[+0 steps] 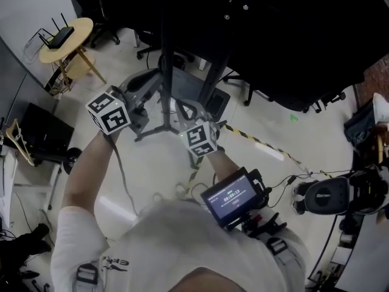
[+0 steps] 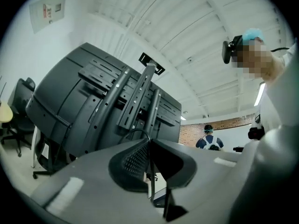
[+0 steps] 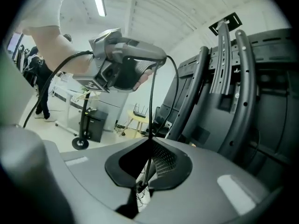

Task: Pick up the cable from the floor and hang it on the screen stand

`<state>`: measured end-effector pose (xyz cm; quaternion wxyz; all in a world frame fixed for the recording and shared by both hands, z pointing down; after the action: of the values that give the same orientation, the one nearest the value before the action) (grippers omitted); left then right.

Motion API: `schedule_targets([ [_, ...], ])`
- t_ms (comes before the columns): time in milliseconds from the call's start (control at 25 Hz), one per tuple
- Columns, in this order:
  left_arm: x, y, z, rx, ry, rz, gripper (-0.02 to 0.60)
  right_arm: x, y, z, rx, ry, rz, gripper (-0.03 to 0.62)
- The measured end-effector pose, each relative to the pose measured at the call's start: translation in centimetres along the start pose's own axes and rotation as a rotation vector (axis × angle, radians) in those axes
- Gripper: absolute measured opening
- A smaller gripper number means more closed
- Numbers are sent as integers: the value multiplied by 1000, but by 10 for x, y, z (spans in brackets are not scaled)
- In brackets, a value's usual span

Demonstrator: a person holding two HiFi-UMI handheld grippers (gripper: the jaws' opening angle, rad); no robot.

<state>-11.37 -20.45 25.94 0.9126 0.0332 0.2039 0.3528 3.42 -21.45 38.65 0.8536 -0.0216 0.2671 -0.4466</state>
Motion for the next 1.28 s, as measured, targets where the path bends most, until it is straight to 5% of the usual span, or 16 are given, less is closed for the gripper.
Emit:
schedule_targets([
  [880, 29, -17, -104, 202, -141, 5, 71, 137, 92, -147, 139, 372, 355, 20],
  [1280, 28, -25, -115, 230, -159, -3, 94, 162, 102, -193, 171, 442, 421, 20],
])
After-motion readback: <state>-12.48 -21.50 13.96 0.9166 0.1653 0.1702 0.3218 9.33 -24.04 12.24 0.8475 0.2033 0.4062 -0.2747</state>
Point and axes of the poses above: the fingertips, and each gripper's own axes: y backward along the fingers, x to its right, z out of its underside, the point moved 7 cm from there along y, backward along the fingers, and after that the axes turned 3 degrees about y, right-handed, at the moved point
